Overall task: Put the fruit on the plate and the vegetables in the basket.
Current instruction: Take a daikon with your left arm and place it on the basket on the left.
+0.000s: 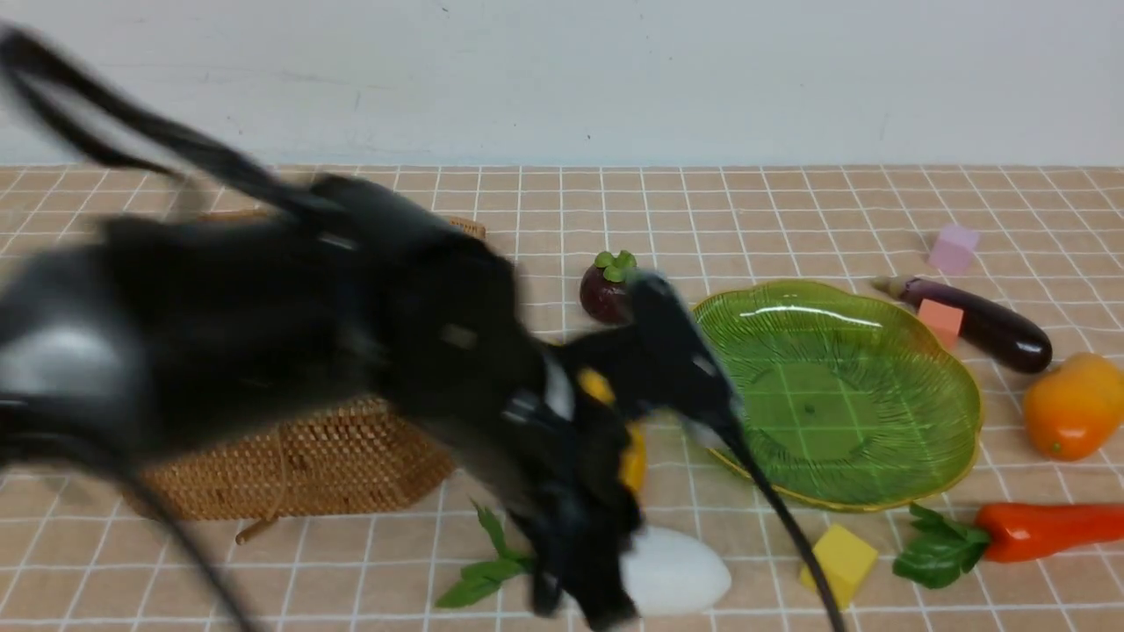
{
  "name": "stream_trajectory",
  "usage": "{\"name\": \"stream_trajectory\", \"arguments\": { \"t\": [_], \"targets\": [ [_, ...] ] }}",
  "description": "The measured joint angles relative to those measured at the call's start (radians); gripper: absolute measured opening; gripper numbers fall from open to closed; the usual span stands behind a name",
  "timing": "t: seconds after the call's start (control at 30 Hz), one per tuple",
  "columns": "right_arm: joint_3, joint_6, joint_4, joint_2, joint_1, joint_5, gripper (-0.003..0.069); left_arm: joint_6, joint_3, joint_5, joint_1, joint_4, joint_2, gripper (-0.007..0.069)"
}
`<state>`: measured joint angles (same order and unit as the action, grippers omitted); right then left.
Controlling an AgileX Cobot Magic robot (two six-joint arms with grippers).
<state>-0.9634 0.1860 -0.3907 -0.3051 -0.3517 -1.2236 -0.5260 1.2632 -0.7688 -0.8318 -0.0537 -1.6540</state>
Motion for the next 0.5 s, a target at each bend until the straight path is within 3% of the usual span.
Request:
{"name": "stream_trajectory", "arguments": {
  "t": [0.07, 0.1, 0.2, 0.27, 0.37, 0.5],
  "targets": [
    [0.000, -0.001, -0.006, 0.000, 0.000, -0.009, 0.0105, -0.022, 0.016, 0.013, -0.007, 0.003, -0.030, 0.0384],
    [0.000, -0.001, -0.017, 0.000, 0.000, -0.020, 0.0106, -0.057, 0.036, 0.034, -0.008, 0.007, -0.072, 0.0453],
    [0.000, -0.002, -0.040, 0.000, 0.000, -0.039, 0.0109, -0.152, 0.055, 0.063, -0.009, 0.017, -0.153, 0.0566],
    [0.000, -0.003, -0.046, 0.000, 0.000, -0.039, 0.0109, -0.222, 0.055, 0.073, -0.009, 0.019, -0.188, 0.0598],
    [0.000, -0.005, -0.055, 0.000, 0.000, -0.039, 0.0109, -0.352, 0.055, 0.111, -0.009, 0.030, -0.266, 0.0610],
    [0.000, -0.008, -0.064, 0.000, 0.000, -0.039, 0.0109, -0.394, 0.056, 0.140, -0.009, 0.034, -0.320, 0.0552]
  ]
}}
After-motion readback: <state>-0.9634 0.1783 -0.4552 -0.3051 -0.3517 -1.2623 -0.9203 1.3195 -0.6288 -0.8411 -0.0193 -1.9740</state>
